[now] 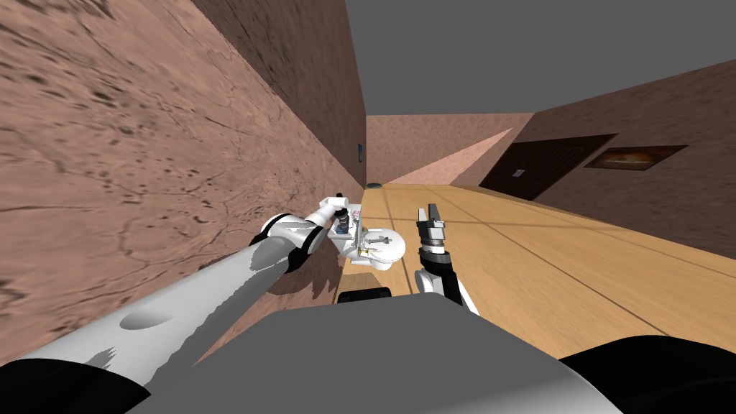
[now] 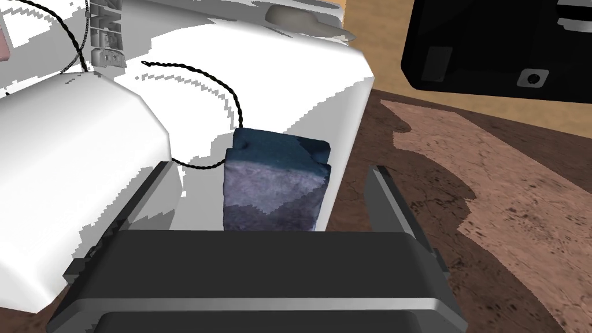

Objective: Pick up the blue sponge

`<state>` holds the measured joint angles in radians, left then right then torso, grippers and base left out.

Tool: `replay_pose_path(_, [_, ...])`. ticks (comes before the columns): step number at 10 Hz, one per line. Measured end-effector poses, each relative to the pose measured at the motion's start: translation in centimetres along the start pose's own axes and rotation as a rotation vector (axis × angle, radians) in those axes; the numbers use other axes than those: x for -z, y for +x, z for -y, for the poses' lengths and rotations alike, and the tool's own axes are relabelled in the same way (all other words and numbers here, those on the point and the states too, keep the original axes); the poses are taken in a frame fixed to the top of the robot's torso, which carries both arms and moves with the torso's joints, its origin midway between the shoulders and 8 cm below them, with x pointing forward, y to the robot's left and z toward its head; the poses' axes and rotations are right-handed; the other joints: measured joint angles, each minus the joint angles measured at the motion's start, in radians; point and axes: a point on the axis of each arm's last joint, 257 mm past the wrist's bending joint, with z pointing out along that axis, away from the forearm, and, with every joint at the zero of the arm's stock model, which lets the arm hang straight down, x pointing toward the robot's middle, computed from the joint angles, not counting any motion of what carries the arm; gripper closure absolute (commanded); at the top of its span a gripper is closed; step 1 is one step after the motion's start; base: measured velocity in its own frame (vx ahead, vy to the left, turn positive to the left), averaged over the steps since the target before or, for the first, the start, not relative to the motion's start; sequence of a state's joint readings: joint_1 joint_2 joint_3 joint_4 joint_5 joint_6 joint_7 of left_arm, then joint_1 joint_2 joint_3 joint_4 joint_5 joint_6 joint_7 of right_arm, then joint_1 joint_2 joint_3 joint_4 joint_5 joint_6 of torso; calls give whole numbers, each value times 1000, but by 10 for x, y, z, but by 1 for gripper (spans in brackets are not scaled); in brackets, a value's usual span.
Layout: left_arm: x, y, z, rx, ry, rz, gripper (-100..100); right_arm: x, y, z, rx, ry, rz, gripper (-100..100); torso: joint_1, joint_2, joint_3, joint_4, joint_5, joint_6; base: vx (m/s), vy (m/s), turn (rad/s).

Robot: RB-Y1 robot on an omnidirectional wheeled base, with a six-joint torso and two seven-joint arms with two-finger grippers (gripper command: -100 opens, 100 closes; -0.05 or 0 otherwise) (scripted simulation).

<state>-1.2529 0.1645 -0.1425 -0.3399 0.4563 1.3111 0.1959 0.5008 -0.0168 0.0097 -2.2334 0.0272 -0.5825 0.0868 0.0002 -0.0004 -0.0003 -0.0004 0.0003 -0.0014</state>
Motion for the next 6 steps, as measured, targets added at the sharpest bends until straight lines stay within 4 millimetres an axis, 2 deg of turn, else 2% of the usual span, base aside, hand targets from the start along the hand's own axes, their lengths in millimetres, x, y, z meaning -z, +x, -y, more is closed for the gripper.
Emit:
replay_pose_path(1, [0, 0, 0, 1, -1, 0, 0, 0, 0, 0, 0, 0, 0, 0, 0, 0, 0, 0, 0, 0, 0, 0, 0])
replay_pose_path(2, [0, 0, 0, 1, -1, 0, -100, 0, 0, 0, 0, 0, 0, 0, 0, 1, 0, 0, 0, 0, -19, 8, -263])
replay_pose_path(3, [1, -11, 2, 21, 3, 3, -100, 0, 0, 0, 0, 0, 0, 0, 0, 2, 1, 0, 0, 1, -32, 21, -311])
replay_pose_path(5, [-10, -28, -5, 55, -6, 13, -100, 0, 0, 0, 0, 0, 0, 0, 1, 3, 1, 0, 0, 0, -25, 15, -89])
replay_pose_path(6, [-8, -33, -5, 73, -13, 15, -100, 0, 0, 0, 0, 0, 0, 0, 1, 3, 2, 1, 0, 0, -25, 14, -204])
